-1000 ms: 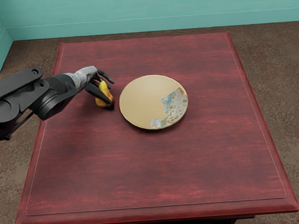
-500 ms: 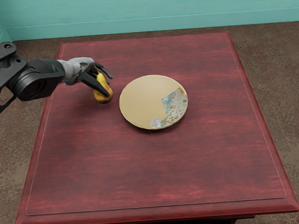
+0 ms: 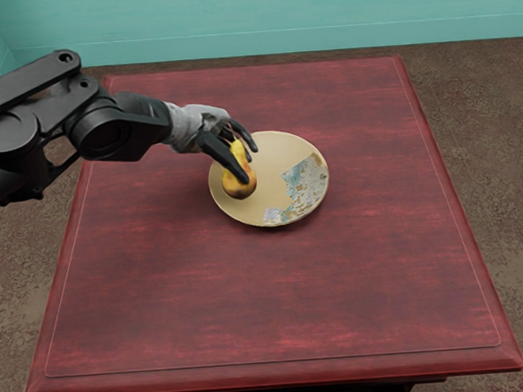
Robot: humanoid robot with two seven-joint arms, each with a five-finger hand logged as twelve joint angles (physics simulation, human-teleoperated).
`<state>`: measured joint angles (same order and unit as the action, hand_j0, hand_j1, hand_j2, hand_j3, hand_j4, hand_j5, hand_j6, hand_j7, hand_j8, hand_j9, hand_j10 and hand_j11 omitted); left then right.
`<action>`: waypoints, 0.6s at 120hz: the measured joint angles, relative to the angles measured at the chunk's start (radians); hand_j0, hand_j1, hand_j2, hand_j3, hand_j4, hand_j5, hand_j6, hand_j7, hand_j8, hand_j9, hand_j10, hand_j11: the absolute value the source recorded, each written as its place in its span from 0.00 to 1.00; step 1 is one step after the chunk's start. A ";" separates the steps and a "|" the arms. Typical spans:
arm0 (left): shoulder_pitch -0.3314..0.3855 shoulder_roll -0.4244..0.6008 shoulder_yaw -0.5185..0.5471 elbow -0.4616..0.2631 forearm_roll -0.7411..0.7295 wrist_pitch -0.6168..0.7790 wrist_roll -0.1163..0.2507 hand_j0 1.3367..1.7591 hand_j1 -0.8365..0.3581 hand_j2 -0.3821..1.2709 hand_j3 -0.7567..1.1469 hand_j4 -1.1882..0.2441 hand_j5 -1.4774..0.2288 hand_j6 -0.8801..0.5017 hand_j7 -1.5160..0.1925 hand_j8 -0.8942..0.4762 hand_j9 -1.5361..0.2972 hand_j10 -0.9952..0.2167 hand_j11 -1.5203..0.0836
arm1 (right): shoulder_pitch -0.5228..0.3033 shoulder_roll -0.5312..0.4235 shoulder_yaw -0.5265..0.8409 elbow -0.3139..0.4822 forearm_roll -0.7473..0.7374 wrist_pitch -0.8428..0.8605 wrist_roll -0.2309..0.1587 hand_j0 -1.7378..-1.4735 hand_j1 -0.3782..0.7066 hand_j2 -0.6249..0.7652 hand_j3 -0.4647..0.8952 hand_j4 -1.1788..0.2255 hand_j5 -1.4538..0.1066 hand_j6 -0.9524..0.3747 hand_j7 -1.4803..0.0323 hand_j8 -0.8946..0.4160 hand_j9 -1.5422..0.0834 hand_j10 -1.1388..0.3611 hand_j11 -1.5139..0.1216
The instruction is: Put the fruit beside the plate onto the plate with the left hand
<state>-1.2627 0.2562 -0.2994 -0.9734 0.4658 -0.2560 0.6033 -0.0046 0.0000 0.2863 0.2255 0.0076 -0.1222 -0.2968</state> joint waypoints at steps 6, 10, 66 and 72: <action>-0.006 -0.004 -0.001 0.001 0.001 0.002 0.003 0.76 0.42 0.47 0.40 0.37 0.32 0.20 0.35 0.35 0.35 0.44 0.39 | 0.000 0.000 0.000 0.000 0.000 0.000 0.000 0.30 0.03 0.45 0.34 0.84 0.93 0.72 0.98 0.68 0.95 0.76 0.93; -0.009 -0.006 -0.003 0.002 0.002 0.004 0.004 0.76 0.47 0.44 0.40 0.42 0.38 0.24 0.40 0.37 0.39 0.47 0.44 | 0.000 0.000 0.000 0.000 0.000 0.000 0.000 0.30 0.03 0.45 0.34 0.84 0.93 0.72 0.98 0.68 0.95 0.76 0.93; 0.077 0.076 -0.171 0.006 -0.093 -0.004 0.007 0.76 0.89 0.26 0.40 0.76 0.78 0.57 0.80 0.59 0.76 0.75 0.86 | 0.000 0.000 0.000 0.000 0.000 0.000 0.000 0.30 0.03 0.45 0.34 0.84 0.93 0.72 0.98 0.68 0.95 0.76 0.93; 0.084 0.128 -0.184 0.006 -0.157 -0.062 0.005 0.76 0.91 0.25 0.40 0.77 0.79 0.58 0.82 0.60 0.77 0.76 0.87 | 0.000 0.000 0.000 0.000 0.000 0.000 0.000 0.30 0.03 0.45 0.34 0.84 0.93 0.72 0.98 0.68 0.95 0.76 0.93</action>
<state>-1.1784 0.3844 -0.4833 -0.9675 0.3091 -0.3178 0.6084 -0.0046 0.0000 0.2865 0.2255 0.0077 -0.1220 -0.2968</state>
